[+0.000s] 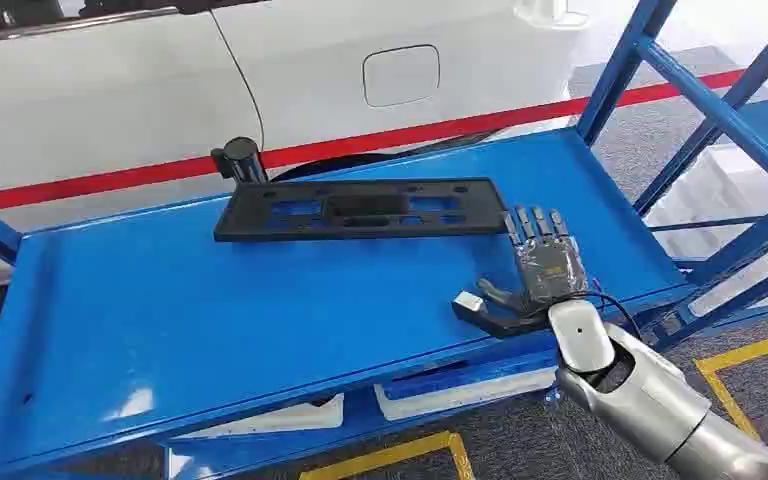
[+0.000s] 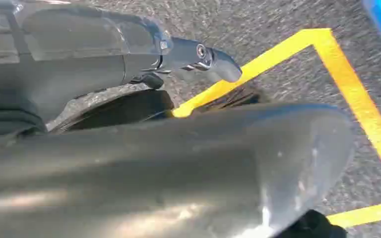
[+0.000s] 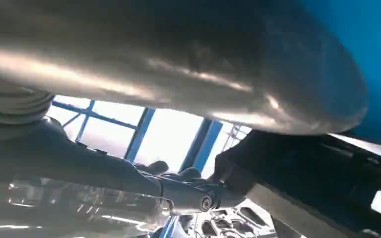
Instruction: Take the parts from the cabinet and place them on the table.
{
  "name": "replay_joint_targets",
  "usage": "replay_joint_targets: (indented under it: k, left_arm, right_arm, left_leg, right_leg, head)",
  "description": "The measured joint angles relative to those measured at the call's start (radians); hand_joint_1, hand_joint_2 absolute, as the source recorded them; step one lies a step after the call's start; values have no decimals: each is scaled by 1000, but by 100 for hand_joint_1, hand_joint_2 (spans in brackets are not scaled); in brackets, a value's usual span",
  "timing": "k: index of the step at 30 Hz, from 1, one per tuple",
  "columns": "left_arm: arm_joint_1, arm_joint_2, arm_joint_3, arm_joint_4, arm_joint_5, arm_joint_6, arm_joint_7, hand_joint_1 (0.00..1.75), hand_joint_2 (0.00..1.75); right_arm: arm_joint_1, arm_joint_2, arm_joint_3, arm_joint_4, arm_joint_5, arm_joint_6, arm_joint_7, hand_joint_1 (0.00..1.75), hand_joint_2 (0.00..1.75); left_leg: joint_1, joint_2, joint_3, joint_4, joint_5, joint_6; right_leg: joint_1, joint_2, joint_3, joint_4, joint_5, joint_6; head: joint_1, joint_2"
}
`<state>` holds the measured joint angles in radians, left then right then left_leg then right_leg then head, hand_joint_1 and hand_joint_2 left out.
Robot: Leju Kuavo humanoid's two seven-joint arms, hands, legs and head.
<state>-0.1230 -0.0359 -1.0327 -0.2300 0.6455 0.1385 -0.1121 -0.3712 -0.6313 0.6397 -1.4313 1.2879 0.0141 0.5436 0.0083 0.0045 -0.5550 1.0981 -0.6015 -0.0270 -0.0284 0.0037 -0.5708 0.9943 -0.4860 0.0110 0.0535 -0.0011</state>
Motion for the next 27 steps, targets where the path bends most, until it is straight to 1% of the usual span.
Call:
replay_joint_targets:
  k: [1,2,3,4,5,6,7,8,9,10,11,12,13,15,18,19,21,23,24,25,26,27]
  left_arm:
    - [-1,0,0,0,0,0,0,0,0]
    - [0,0,0,0,0,0,0,0,0]
    - [2,0,0,0,0,0,-1,0,0]
    - [4,0,0,0,4,0,-2,0,0]
    - [4,0,0,0,8,2,-2,0,0]
    - [4,0,0,0,10,3,-2,0,0]
    - [4,0,0,0,12,4,-3,0,0]
    - [4,0,0,0,13,6,-3,0,0]
    - [4,-1,0,0,15,6,-3,0,0]
    - [1,-1,0,0,16,6,-4,0,0]
    - [2,-3,0,0,18,6,-6,0,0]
    - [4,-3,0,1,20,6,-8,0,0]
    - [5,-4,0,1,21,3,-11,0,0]
    - [5,-6,0,2,24,0,-14,0,0]
    - [4,-6,0,2,29,0,-21,0,0]
    - [4,-6,0,2,30,0,-23,0,0]
    - [4,-6,0,2,32,-1,-27,0,0]
    - [4,-6,0,2,38,-3,-29,0,0]
    - [4,-6,0,2,39,-4,-29,0,0]
    - [4,-6,0,2,40,-4,-29,0,0]
    - [4,-5,0,2,41,-4,-29,0,0]
    - [4,-5,0,2,42,-4,-29,0,0]
  right_arm:
    - [0,0,0,0,0,0,0,0,0]
    - [1,0,0,0,0,0,0,0,0]
    - [1,0,0,0,0,0,0,0,0]
    - [1,0,1,1,0,1,0,0,0]
    - [1,0,1,1,0,2,0,0,0]
    - [1,0,0,1,0,2,0,0,0]
    - [0,0,0,1,0,2,0,0,0]
    - [1,0,0,1,0,2,-1,0,0]
    - [-2,-1,1,1,0,3,0,0,0]
    - [-3,-1,0,0,0,3,-1,0,0]
    - [-3,-3,0,0,0,5,-3,0,0]
    - [-6,-4,0,0,0,6,-5,0,0]
    - [-10,-5,1,0,0,8,-6,0,0]
    - [-16,-5,1,0,2,10,-8,0,0]
    - [-18,-5,1,0,10,14,-11,0,0]
    - [-19,-5,2,0,12,16,-12,0,0]
    - [-24,-5,3,-1,22,19,-21,0,0]
    - [-33,-3,10,-2,33,21,-31,0,0]
    - [-37,0,14,-4,35,21,-34,0,0]
    - [-40,3,19,-5,38,22,-37,0,0]
    - [-42,6,24,-5,40,23,-39,0,0]
    - [-46,7,28,-6,41,24,-40,0,0]
  left_leg:
    - [0,-2,-55,93,-38,-1]
    - [0,-4,-110,179,-65,0]
    - [0,-4,-149,230,-69,1]
    - [0,-4,-165,229,-41,4]
    - [0,-4,-156,188,2,7]
    - [0,-4,-126,107,66,12]
    - [0,-4,-93,20,120,16]
    - [0,-5,-70,-37,141,19]
    - [-3,-8,-63,-48,133,20]
    - [-3,-6,-58,-58,119,28]
    - [0,-7,-59,-63,122,24]
    - [-1,-8,-58,-63,122,25]
    - [-1,-8,-58,-63,121,26]
    - [-2,-8,-58,-63,119,31]
    - [-5,-6,-55,-63,115,39]
    - [-6,-5,-54,-63,115,40]
    - [-8,-4,-54,-63,114,41]
    - [-10,-2,-54,-62,114,46]
    - [-10,-1,-54,-62,114,46]
    - [-10,0,-54,-62,114,47]
    - [-10,0,-53,-62,114,47]
    - [-10,0,-53,-62,114,47]
  right_leg:
    - [2,-2,2,0,-3,-5]
    - [4,-3,4,0,-6,-7]
    - [5,-3,7,1,-9,-8]
    - [6,-2,12,1,-13,-9]
    - [6,0,19,1,-18,-8]
    - [6,1,29,1,-24,-5]
    - [6,2,38,2,-31,-2]
    - [6,2,43,2,-38,4]
    - [12,6,41,8,-43,12]
    - [11,6,36,9,-43,16]
    - [12,6,37,12,-49,4]
    - [12,4,39,10,-46,-7]
    - [12,4,40,8,-45,-10]
    - [12,4,44,2,-43,-14]
    - [11,4,51,-7,-43,-14]
    - [11,4,51,-8,-43,-14]
    - [9,4,52,-9,-42,-8]
    - [8,4,52,-11,-41,6]
    - [6,4,52,-12,-41,14]
    - [6,4,52,-13,-40,20]
    - [6,4,52,-13,-40,22]
    - [6,4,52,-13,-40,22]
  head:
    - [-4,0]
    - [-6,0]
    - [-8,0]
    - [-8,0]
    - [-9,0]
    - [-11,0]
    - [-13,0]
    - [-15,0]
    - [-21,0]
    - [-21,0]
    - [-16,0]
    - [-14,0]
    - [-12,0]
    - [-4,0]
    - [6,0]
    - [9,0]
    - [17,0]
    - [22,0]
    - [23,0]
    - [23,0]
    - [23,0]
    - [23,0]
